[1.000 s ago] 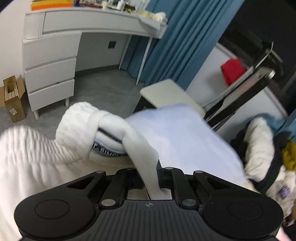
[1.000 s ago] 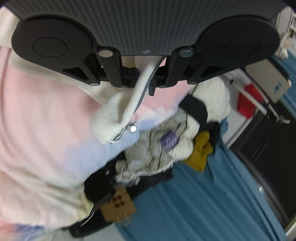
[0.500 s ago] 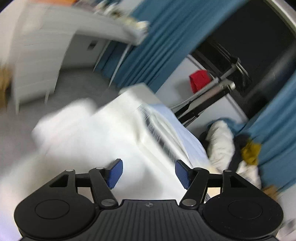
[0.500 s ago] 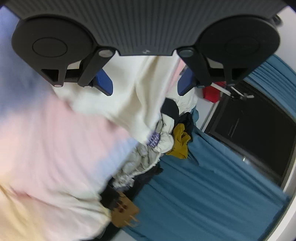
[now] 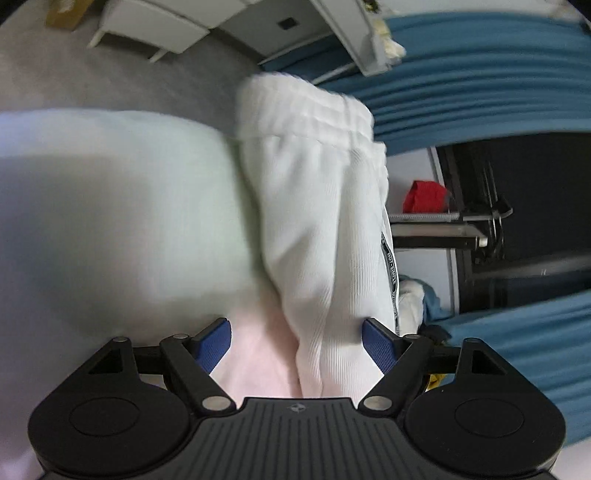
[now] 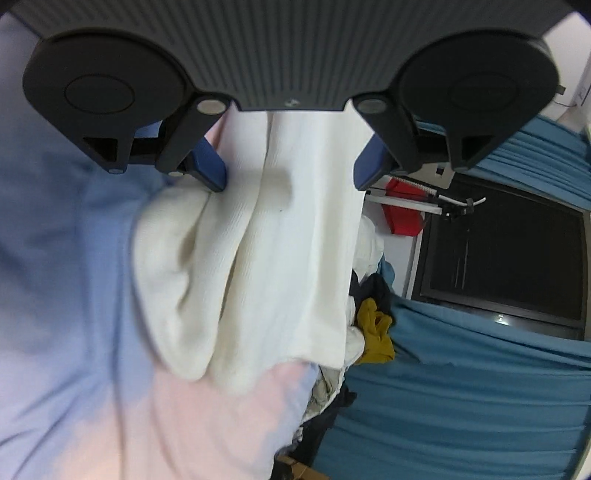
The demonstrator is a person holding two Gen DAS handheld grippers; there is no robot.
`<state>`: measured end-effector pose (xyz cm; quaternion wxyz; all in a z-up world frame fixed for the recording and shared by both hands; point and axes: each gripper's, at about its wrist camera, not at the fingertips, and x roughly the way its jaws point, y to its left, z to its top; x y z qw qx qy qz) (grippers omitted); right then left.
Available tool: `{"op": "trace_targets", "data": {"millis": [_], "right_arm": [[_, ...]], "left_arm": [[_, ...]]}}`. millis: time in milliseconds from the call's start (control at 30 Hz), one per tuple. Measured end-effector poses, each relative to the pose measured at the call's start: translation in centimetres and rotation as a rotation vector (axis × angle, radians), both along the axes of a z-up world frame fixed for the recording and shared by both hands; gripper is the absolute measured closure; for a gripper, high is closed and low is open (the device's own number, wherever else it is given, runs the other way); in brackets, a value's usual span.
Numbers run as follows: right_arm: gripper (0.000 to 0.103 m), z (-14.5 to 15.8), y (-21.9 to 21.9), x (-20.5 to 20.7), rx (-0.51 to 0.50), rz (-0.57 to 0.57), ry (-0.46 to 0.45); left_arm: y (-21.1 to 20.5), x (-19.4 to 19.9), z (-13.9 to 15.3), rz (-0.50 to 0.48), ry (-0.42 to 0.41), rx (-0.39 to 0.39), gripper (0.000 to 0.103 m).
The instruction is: Fold clothes
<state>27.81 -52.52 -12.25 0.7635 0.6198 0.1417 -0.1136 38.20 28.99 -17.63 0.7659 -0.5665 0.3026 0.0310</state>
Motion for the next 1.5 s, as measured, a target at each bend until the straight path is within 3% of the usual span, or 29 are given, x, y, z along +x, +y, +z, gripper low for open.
{"op": "trace_targets", "data": {"millis": [133, 233, 267, 300, 367, 500, 700, 867, 1033, 1233, 1333, 1433, 1500], "right_arm": [[0.024, 0.2, 0.2, 2.1, -0.082, 0.04, 0.073], [0.028, 1.0, 0.4, 2.9, -0.119, 0.042, 0.131], [0.04, 1.0, 0.4, 2.9, -0.115, 0.022, 0.151], [0.062, 1.0, 0.4, 2.9, -0.111, 0.002, 0.171], [0.083, 0.5, 0.3, 2.1, -0.097, -0.035, 0.184], [0.092, 1.0, 0.7, 0.2, -0.086, -0.082, 0.116], [0.093, 4.4, 2.4, -3.6, -0.143, -0.092, 0.05], [0.093, 5.6, 3.6, -8.3, -0.068, -0.099, 0.016], [0.093, 5.1, 6.0, -13.5, 0.038, -0.087, 0.05], [0.093, 4.6, 8.3, -18.7, 0.124, -0.096, 0.079], [0.093, 4.4, 8.7, -19.7, 0.143, -0.09, 0.1], [0.092, 2.8, 8.1, -20.1, 0.229, -0.075, 0.082], [0.092, 1.2, 7.3, -19.9, 0.305, -0.053, 0.045]], "left_arm": [[-0.3, 1.2, 1.0, -0.015, -0.009, 0.049, 0.024], [-0.4, 1.2, 2.5, -0.018, -0.013, 0.069, 0.04], [-0.4, 1.2, 3.0, -0.019, -0.014, 0.076, 0.055], [-0.4, 1.2, 3.5, -0.02, -0.015, 0.082, 0.07], [-0.4, 1.2, 4.5, -0.021, -0.018, 0.096, 0.092], [-0.4, 1.2, 6.5, -0.025, -0.023, 0.122, 0.094], [-0.1, -0.3, 10.7, -0.032, -0.04, 0.166, 0.095], [1.2, -3.2, 16.1, -0.041, -0.038, 0.225, 0.095], [3.5, -9.3, 18.5, -0.044, -0.001, 0.248, 0.095], [6.8, -18.2, 17.4, -0.041, 0.049, 0.267, 0.094], [7.6, -21.1, 14.6, -0.051, 0.087, 0.282, 0.094], [7.6, -22.4, 11.9, -0.05, 0.079, 0.291, 0.092], [7.5, -23.2, 10.4, -0.046, 0.064, 0.298, 0.086]]}}
